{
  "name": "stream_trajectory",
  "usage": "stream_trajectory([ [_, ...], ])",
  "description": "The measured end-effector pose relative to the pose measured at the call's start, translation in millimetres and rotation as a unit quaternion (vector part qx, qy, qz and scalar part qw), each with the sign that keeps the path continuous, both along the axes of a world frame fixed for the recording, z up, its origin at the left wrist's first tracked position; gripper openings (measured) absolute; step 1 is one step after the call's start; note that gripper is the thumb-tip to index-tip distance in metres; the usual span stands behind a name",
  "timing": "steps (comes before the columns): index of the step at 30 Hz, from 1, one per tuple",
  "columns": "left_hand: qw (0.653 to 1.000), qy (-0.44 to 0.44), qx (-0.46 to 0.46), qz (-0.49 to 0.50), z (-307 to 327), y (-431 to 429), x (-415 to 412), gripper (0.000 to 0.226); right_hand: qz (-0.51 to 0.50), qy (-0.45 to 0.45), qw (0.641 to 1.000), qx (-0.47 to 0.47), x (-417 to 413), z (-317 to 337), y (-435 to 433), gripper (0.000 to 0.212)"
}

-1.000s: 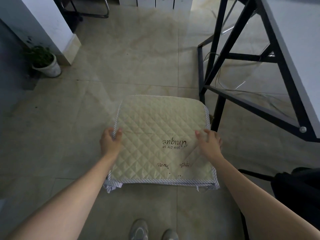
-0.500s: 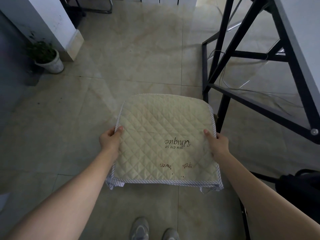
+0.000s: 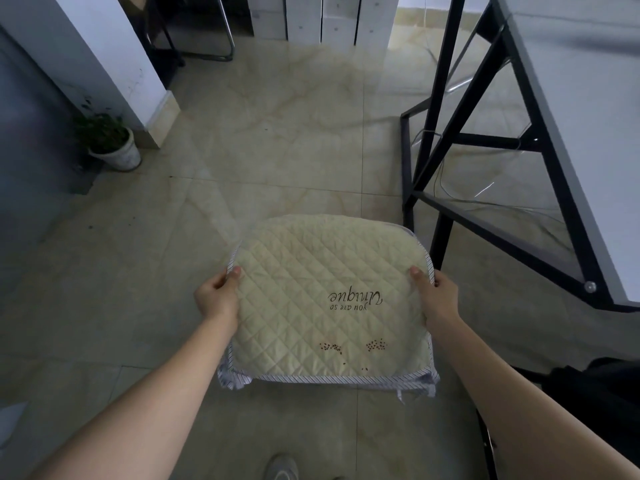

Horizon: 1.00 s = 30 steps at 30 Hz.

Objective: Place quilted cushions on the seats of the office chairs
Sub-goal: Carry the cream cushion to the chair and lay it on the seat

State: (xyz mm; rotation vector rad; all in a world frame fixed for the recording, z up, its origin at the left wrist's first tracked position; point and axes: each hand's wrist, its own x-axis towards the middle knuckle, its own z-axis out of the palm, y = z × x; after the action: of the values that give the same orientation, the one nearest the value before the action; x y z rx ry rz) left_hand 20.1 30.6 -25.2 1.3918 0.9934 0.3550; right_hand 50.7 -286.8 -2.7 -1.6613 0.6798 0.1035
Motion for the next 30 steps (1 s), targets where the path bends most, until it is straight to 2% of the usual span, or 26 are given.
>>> stream_trajectory([
  [3, 1.000, -0.006, 0.005, 0.010, 11.8, 2.7, 2.3, 0.023, 0.006, -0.012, 1.000, -0.012, 1.3, 12.7, -0.2, 0.014],
  [5, 1.000, -0.008, 0.004, 0.013, 21.4, 5.7, 2.5, 0.010, 0.000, -0.015, 1.000, -0.013, 1.6, 22.7, -1.0, 0.015],
  [7, 1.000, -0.018, 0.004, 0.019, 34.4, 7.0, 2.5, 0.015, -0.002, -0.021, 1.000, -0.013, 1.7, 32.6, -2.0, 0.014],
  [9, 0.999, -0.033, -0.016, 0.012, 47.5, 7.9, 1.6, 0.003, -0.003, -0.024, 1.000, -0.003, 0.9, 43.6, -1.8, 0.010],
  [11, 0.999, -0.040, -0.016, 0.005, 59.6, 8.5, -0.8, 0.018, -0.005, -0.029, 1.000, 0.002, -0.7, 55.0, -1.4, 0.009],
  [16, 0.998, -0.052, -0.021, 0.000, 87.6, 7.9, -16.5, 0.027, 0.012, -0.035, 0.999, -0.003, -9.4, 79.3, -4.9, 0.013],
  [22, 0.998, -0.069, -0.012, -0.005, 115.2, 3.7, -41.2, 0.035, 0.037, -0.038, 0.999, 0.008, -22.4, 107.4, -10.5, 0.034],
  [27, 0.997, -0.070, -0.019, -0.017, 132.8, -3.0, -58.6, 0.036, 0.069, -0.044, 0.996, 0.039, -36.4, 125.6, -16.2, 0.022],
  [30, 0.998, -0.064, -0.019, -0.021, 141.7, -6.4, -67.7, 0.035, 0.076, -0.044, 0.995, 0.046, -46.1, 133.8, -22.3, 0.023],
])
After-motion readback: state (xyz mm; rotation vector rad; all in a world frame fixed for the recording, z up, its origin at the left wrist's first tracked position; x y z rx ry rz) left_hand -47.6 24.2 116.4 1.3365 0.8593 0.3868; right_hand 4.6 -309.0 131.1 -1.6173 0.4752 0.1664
